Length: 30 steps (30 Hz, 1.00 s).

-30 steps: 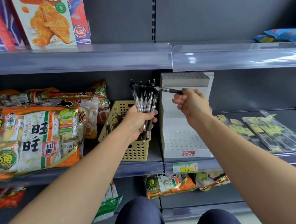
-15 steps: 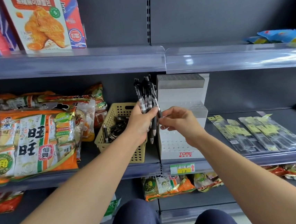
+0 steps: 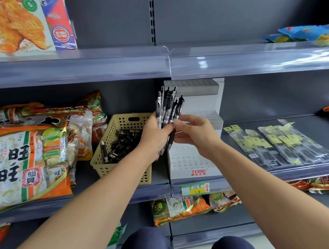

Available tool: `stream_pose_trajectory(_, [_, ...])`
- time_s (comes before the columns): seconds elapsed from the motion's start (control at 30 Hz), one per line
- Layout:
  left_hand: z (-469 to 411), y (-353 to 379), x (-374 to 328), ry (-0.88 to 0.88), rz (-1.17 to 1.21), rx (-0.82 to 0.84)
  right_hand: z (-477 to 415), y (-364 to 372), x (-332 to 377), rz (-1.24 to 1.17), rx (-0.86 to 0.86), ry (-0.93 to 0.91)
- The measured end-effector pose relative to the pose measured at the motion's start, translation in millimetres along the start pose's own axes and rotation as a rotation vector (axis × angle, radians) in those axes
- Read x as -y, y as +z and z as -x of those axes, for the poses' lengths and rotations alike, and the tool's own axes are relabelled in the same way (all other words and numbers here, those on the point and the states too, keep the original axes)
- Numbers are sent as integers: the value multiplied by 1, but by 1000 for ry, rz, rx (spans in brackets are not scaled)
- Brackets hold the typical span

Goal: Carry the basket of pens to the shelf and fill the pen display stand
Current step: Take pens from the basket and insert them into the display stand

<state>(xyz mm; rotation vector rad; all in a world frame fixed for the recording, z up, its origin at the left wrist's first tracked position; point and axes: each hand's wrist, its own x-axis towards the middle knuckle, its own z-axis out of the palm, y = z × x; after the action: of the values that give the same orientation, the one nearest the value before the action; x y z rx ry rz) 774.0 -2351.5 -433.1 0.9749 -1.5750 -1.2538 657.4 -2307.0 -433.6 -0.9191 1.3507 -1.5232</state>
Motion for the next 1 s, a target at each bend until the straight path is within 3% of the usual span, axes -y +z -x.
stream_pose_trajectory(0.2, [-13, 12, 3, -10, -104, 29, -14, -15, 4, 7, -15, 49])
stream_pose_trajectory(1.0, [-35, 34, 1, -279, 129, 113, -99, -93, 41, 347, -447, -171])
